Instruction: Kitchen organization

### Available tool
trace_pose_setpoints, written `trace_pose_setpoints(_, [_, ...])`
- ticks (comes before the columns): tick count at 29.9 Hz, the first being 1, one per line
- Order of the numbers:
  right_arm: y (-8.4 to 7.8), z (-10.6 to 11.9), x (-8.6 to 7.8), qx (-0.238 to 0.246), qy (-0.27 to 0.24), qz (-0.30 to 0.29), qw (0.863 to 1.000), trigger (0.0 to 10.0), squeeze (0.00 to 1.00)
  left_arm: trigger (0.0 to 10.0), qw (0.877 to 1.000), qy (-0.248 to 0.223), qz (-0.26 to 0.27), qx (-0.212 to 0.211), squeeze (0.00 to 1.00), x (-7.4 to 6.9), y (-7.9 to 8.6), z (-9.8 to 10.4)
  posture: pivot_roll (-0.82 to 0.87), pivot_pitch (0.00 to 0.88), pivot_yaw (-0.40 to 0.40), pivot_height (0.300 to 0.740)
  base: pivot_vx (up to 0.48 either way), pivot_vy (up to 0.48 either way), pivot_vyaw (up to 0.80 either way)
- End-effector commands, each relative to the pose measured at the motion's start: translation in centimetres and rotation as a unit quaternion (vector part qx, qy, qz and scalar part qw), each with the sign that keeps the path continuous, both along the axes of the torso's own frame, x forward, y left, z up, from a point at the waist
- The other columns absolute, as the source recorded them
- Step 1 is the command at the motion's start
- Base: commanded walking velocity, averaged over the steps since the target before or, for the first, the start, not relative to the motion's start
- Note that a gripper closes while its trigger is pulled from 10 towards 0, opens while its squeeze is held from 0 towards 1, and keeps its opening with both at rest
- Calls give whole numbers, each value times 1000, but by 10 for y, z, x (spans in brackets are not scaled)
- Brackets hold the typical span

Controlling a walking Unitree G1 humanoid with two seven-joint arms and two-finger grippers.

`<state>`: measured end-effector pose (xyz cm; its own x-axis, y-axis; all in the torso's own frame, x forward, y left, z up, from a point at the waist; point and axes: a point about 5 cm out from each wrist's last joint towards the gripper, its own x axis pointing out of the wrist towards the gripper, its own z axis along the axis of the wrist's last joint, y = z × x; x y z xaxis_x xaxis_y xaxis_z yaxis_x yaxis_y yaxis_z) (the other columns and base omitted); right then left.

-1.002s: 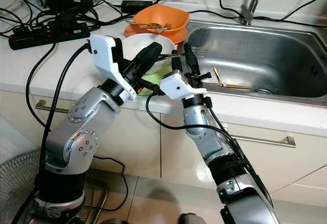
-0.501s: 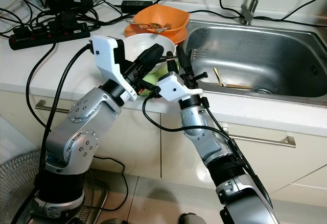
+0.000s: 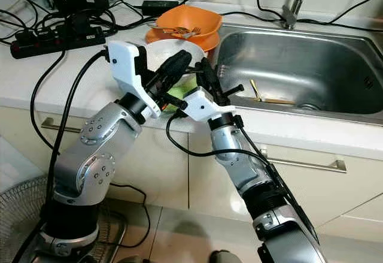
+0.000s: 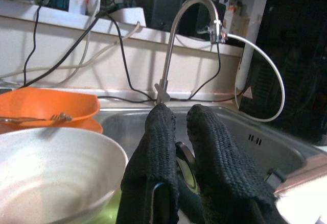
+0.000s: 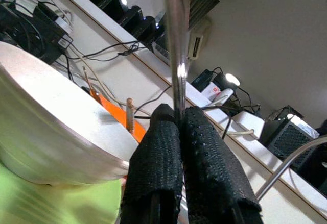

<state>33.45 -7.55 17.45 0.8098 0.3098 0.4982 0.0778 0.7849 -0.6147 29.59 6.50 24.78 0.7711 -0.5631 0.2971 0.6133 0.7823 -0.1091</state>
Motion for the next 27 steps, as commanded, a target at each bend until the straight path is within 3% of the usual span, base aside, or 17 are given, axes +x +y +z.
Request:
trace_pose_setpoints(1, [-6,4,2,17,-2,-9,1000,0,0,10000,1000,15,19,-2,1000,4,6,-4,20,55,16,732,0,0,0])
trace_pose_setpoints(10, [-10,12,5,17,-16,-18,1000,0,0,10000,1000,10,21,-14,1000,4,8,-1,22,52,15,732,0,0,0])
trace_pose_setpoints(22, [-36,30,25,78,-2,-74,994,0,0,10000,999,-2,16,-31,1000,0,7,2,22,33,7,732,0,0,0])
trace_pose_setpoints(23, [-37,31,26,79,-1,-75,994,0,0,10000,999,-4,19,-35,922,0,8,3,22,29,8,732,0,0,0])
trace_pose_setpoints(24, [-38,31,28,79,-1,-77,994,0,0,10000,999,-7,23,-37,0,0,9,4,21,27,7,732,0,0,0])
trace_pose_setpoints(27, [-43,36,31,82,-3,-85,993,0,0,10000,999,-10,31,-42,0,1,11,5,21,24,7,732,0,0,0])
